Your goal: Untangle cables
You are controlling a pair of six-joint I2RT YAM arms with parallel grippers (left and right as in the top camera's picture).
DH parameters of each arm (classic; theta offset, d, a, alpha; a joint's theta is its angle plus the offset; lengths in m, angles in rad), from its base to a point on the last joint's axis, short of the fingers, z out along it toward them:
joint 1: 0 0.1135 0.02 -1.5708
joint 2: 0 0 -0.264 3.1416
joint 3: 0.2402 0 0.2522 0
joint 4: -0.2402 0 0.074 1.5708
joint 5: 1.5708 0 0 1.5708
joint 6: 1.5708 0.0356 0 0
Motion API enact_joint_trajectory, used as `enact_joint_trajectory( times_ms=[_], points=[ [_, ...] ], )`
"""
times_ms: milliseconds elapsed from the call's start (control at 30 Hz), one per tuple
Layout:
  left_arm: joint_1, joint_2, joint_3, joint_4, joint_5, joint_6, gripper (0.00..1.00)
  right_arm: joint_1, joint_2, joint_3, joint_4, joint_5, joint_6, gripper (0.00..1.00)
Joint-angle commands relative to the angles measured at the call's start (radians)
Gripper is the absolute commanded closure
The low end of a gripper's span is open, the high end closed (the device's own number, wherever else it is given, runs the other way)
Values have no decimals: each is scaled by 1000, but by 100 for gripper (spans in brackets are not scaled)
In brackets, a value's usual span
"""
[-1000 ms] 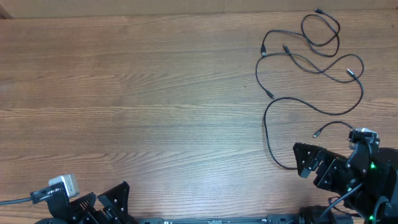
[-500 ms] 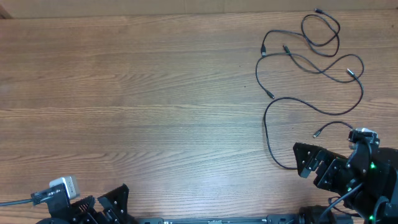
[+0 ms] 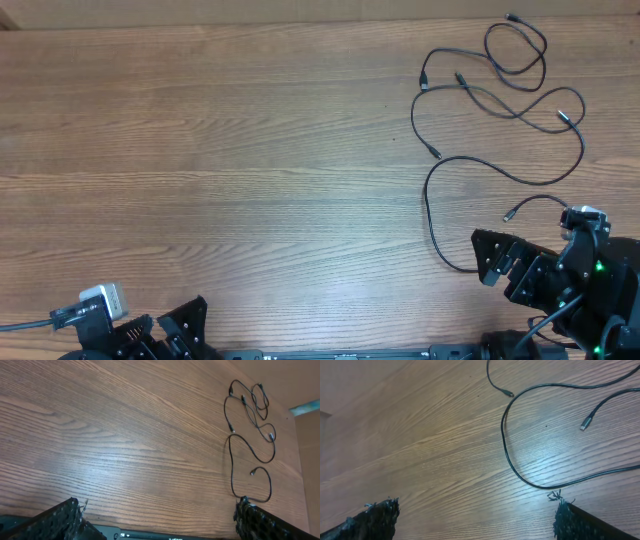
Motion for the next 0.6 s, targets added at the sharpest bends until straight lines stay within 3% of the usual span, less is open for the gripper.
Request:
enact_joint_trajectory(
  times_ms=[0, 333, 567],
  points=[
    [-6, -3, -4, 0, -17, -9, 1, 5, -3, 16, 4, 13, 0, 0],
    [-6, -3, -4, 0, -17, -9, 1, 5, -9, -3, 18, 81, -46, 0],
    [-6, -3, -4, 0, -17, -9, 0, 5, -80, -78, 177, 80, -126, 0]
  ],
)
